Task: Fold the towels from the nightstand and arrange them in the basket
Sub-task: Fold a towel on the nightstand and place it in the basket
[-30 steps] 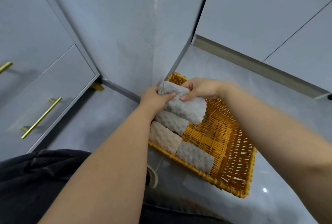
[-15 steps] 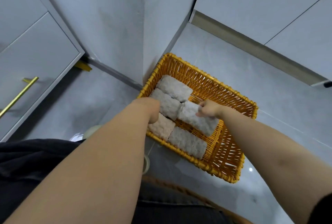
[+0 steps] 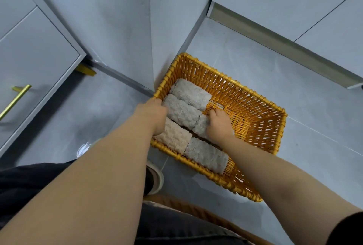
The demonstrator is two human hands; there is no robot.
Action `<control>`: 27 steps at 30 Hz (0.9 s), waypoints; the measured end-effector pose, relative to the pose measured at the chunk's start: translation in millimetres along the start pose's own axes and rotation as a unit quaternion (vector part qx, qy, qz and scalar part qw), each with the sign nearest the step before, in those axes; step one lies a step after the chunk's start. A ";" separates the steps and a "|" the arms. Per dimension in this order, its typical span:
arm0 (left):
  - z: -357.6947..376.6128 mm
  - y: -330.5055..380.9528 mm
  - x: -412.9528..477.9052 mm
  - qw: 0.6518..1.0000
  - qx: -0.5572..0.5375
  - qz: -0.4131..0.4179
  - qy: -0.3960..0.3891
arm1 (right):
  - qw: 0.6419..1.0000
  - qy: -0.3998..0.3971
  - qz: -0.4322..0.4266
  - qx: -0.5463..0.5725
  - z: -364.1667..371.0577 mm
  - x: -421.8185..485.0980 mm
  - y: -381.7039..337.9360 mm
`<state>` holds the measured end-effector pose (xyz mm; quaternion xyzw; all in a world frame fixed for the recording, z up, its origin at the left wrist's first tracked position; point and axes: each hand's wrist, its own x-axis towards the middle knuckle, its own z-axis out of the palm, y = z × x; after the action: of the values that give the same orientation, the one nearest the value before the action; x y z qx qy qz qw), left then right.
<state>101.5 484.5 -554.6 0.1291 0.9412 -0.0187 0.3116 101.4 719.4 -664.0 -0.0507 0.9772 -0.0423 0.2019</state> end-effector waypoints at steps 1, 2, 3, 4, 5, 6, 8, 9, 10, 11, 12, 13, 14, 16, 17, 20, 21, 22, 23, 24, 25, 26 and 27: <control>0.2 -1.6 0.3 1.000 0.017 -0.004 0.020 | 0.998 0.050 -0.035 -0.002 3.0 -6.0 -3.6; 1.4 -3.1 1.2 0.999 0.022 -0.011 0.036 | 0.995 0.072 -0.062 -0.004 6.7 -10.3 -5.9; 2.4 -4.2 2.2 0.999 0.011 -0.021 0.043 | 0.994 0.069 -0.080 -0.010 10.1 -13.1 -7.2; 3.8 -5.9 3.7 0.999 -0.009 -0.033 0.034 | 0.995 0.048 -0.085 -0.015 12.8 -14.5 -8.3; 5.2 -7.4 5.0 0.998 -0.033 -0.044 0.012 | 0.996 0.021 -0.082 -0.018 15.1 -15.2 -9.0; 7.5 -9.2 6.4 0.997 -0.055 -0.051 -0.014 | 0.997 -0.002 -0.073 -0.021 16.1 -15.1 -9.3; 13.3 -13.5 8.5 0.992 -0.090 -0.064 -0.054 | 0.998 -0.021 -0.058 -0.030 16.6 -14.4 -8.9; 16.2 -15.2 9.7 0.990 -0.102 -0.070 -0.062 | 0.998 -0.025 -0.052 -0.039 17.1 -14.6 -8.4; 18.7 -16.7 10.9 0.989 -0.113 -0.072 -0.068 | 0.997 -0.035 -0.045 -0.046 18.4 -15.2 -7.9; 20.8 -17.6 12.4 0.987 -0.122 -0.073 -0.073 | 0.997 -0.049 -0.037 -0.050 21.2 -16.0 -7.3; 22.2 -17.9 13.9 0.986 -0.129 -0.074 -0.078 | 0.996 -0.068 -0.030 -0.047 24.8 -17.3 -6.6; 22.7 -17.9 15.3 0.985 -0.134 -0.074 -0.078 | 0.995 -0.087 -0.025 -0.035 28.7 -18.4 -6.5; 22.3 -17.7 16.0 0.985 -0.138 -0.074 -0.078 | 0.994 -0.103 -0.022 -0.018 32.1 -19.7 -7.1; 20.5 -17.5 16.4 0.984 -0.139 -0.076 -0.075 | 0.993 -0.120 -0.013 0.012 37.1 -20.5 -9.6; 19.7 -17.4 16.7 0.985 -0.138 -0.077 -0.074 | 0.992 -0.124 -0.009 0.019 38.2 -19.8 -10.4; 17.9 -18.3 18.0 0.985 -0.136 -0.075 -0.072 | 0.992 -0.127 0.001 0.021 36.1 -17.9 -11.7; 17.2 -18.6 17.9 0.986 -0.136 -0.072 -0.070 | 0.992 -0.123 0.001 0.020 34.3 -17.9 -11.5; 16.5 -18.7 17.5 0.986 -0.137 -0.070 -0.069 | 0.993 -0.113 0.001 0.020 31.9 -18.5 -11.1; 15.6 -19.3 16.4 0.986 -0.137 -0.068 -0.068 | 0.995 -0.097 0.002 0.019 29.1 -19.4 -11.5; 14.5 -19.0 15.9 0.986 -0.137 -0.067 -0.067 | 0.997 -0.076 0.005 0.019 26.6 -20.7 -11.0; 13.5 -19.2 15.6 0.986 -0.139 -0.067 -0.064 | 0.999 -0.049 0.008 0.017 23.6 -21.5 -11.2; 12.4 -19.7 14.8 0.986 -0.141 -0.067 -0.062 | 1.000 -0.019 0.011 0.013 20.3 -22.7 -11.4; 11.0 -20.1 13.5 0.986 -0.144 -0.067 -0.058 | 1.000 0.012 0.009 0.011 16.8 -23.7 -12.1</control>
<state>92.3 467.0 -572.4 0.0185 0.9208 0.0888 0.3794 130.7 709.2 -668.8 -0.0389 0.9794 -0.0518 0.1915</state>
